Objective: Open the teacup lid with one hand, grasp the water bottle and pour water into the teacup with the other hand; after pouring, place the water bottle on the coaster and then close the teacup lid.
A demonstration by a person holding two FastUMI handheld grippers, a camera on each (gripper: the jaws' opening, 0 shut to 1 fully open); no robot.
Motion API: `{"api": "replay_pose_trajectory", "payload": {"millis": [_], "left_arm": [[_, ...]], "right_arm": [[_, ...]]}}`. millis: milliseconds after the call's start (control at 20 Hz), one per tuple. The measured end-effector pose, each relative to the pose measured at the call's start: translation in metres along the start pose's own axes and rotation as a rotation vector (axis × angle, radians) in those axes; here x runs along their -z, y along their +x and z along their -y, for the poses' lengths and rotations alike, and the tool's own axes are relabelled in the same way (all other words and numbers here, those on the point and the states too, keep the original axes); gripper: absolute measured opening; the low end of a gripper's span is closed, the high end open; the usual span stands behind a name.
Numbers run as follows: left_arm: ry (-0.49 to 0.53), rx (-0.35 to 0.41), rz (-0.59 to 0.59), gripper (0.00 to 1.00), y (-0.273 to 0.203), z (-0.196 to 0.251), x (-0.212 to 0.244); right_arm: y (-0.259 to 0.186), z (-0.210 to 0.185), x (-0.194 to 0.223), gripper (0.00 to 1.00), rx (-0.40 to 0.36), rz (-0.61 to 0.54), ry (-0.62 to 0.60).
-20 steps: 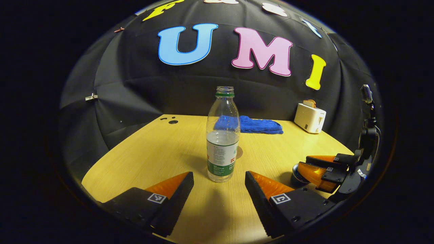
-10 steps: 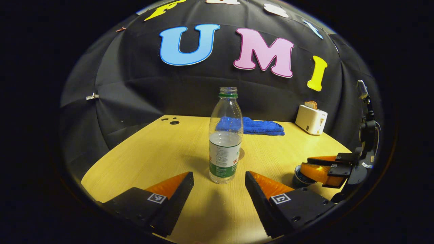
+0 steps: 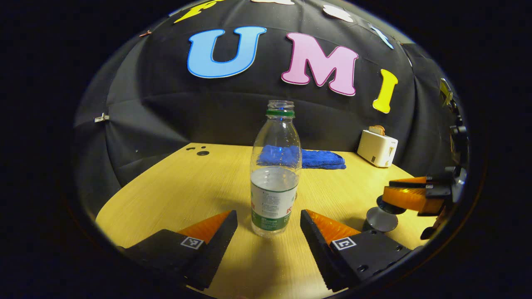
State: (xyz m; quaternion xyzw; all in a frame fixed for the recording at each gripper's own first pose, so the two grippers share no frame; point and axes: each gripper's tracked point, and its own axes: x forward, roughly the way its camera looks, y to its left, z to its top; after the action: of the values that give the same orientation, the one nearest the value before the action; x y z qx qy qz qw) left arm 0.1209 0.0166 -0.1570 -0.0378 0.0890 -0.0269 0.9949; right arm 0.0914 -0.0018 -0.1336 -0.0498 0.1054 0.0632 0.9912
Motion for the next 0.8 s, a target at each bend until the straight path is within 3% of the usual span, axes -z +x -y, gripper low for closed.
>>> {"api": "replay_pose_trajectory", "payload": {"millis": [50,350,400,500,550,600,650,700,800], "left_arm": [[0.009,0.009,0.007,0.96,0.008,0.001,-0.002],[0.067,0.053,0.059,0.96,0.047,0.011,-0.018],[0.077,0.06,0.062,0.96,0.053,0.012,-0.016],[0.097,0.073,0.061,0.96,0.065,0.012,-0.015],[0.104,0.079,0.059,0.94,0.071,0.012,-0.015],[0.108,0.085,0.062,0.87,0.074,0.011,-0.015],[0.114,0.1,0.068,0.87,0.078,0.012,-0.018],[0.134,0.107,0.056,0.8,0.078,0.013,-0.016],[0.212,0.078,0.024,0.77,0.076,0.008,-0.015]], "right_arm": [[-0.001,0.002,-0.003,0.27,0.004,0.003,0.007],[-0.014,0.026,-0.005,0.27,0.061,0.017,0.031],[-0.016,0.029,-0.002,0.23,0.072,0.016,0.048],[-0.019,0.034,0.002,0.27,0.093,0.027,0.082],[-0.022,0.037,0.005,0.22,0.107,0.031,0.09],[-0.024,0.04,0.01,0.27,0.12,0.029,0.095],[-0.026,0.043,0.015,0.27,0.131,0.022,0.102],[-0.028,0.044,0.02,0.27,0.138,0.017,0.113],[-0.032,0.05,0.026,0.31,0.151,0.014,0.129]]}}
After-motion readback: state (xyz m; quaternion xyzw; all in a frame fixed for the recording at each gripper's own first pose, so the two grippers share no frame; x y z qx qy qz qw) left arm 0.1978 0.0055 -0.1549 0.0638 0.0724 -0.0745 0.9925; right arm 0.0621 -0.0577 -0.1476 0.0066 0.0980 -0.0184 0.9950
